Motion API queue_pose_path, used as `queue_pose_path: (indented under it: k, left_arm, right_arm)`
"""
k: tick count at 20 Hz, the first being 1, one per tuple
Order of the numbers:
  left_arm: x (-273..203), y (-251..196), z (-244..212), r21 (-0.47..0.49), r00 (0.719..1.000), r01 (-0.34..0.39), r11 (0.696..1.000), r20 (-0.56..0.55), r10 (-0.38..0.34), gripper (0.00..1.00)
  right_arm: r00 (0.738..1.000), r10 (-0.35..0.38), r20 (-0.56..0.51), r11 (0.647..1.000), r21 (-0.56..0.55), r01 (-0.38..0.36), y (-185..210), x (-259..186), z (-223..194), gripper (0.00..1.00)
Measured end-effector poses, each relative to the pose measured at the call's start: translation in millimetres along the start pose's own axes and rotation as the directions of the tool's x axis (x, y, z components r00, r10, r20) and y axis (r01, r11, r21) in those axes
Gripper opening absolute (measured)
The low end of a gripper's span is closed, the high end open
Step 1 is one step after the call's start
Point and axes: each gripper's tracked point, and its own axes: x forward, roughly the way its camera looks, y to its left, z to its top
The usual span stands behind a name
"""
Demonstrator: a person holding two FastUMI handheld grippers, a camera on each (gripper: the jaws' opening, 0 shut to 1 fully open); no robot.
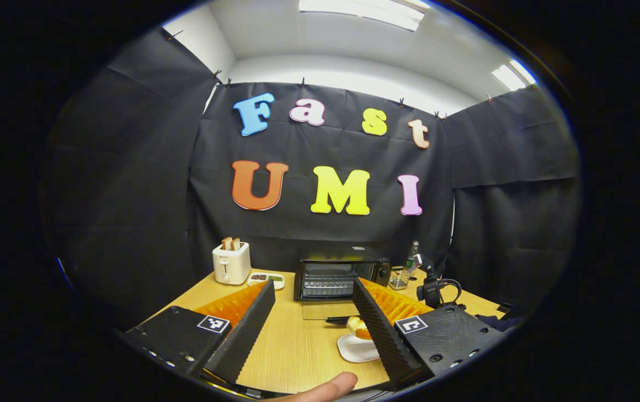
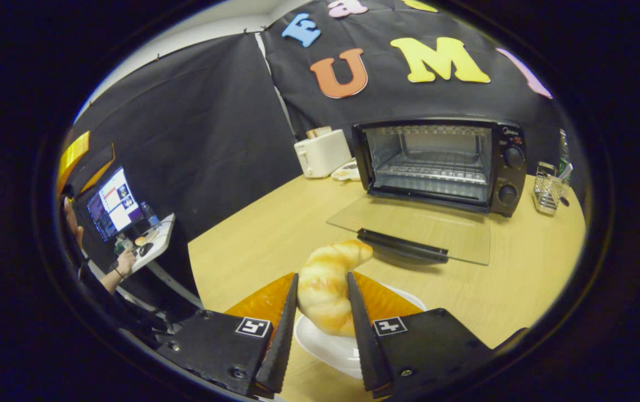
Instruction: Open the electric oven with the left hand, put the food in, and close the electric oven.
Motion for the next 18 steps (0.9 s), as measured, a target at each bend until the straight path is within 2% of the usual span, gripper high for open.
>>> queue_pose_path:
  k: [2, 4, 7, 9, 13, 16, 17, 18]
  left_arm:
    - [3.6, 6.1, 5.8, 0.004, 1.000, -0.008, 1.000, 0.009, 0.008, 0.92]
    - [9.3, 7.6, 8.7, -0.008, 1.000, -0.001, 1.000, 0.008, 0.001, 0.92]
    - [15.1, 17.3, 8.6, -0.030, 1.000, 0.009, 1.000, 0.001, -0.009, 0.92]
    - [19.2, 25.2, 10.4, -0.031, 1.000, -0.005, 0.999, 0.007, 0.005, 0.92]
    - [29.9, 29.9, -2.4, -0.027, 1.000, -0.009, 1.000, -0.025, 0.008, 0.92]
    - [35.8, 38.5, -15.6, -0.011, 0.998, -0.025, 1.000, -0.065, 0.025, 0.92]
    - [37.5, 38.9, -20.5, -0.013, 0.997, -0.029, 0.999, -0.078, 0.028, 0.92]
    - [39.9, 41.0, -23.5, -0.016, 0.995, -0.036, 0.999, -0.089, 0.034, 0.92]
  right_arm:
    - [0.998, -0.056, 0.040, 0.995, 0.082, 0.053, -16.9, 10.5, 27.9, 0.53]
    - [0.994, -0.085, 0.062, 0.977, 0.200, 0.071, -31.6, 25.8, 47.1, 0.52]
    - [0.989, -0.091, 0.119, 0.917, 0.398, 0.036, -50.9, 55.2, 77.3, 0.54]
    - [0.973, -0.106, 0.206, 0.869, 0.494, -0.010, -64.4, 73.8, 100.2, 0.53]
    - [0.934, -0.198, 0.298, 0.792, 0.610, -0.027, -95.1, 109.9, 126.7, 0.53]
    - [0.910, -0.273, 0.313, 0.755, 0.656, 0.001, -122.0, 138.6, 135.1, 0.55]
    - [0.897, -0.311, 0.314, 0.744, 0.668, 0.024, -133.0, 145.7, 137.6, 0.51]
    - [0.879, -0.343, 0.330, 0.742, 0.670, 0.038, -145.4, 153.3, 143.1, 0.55]
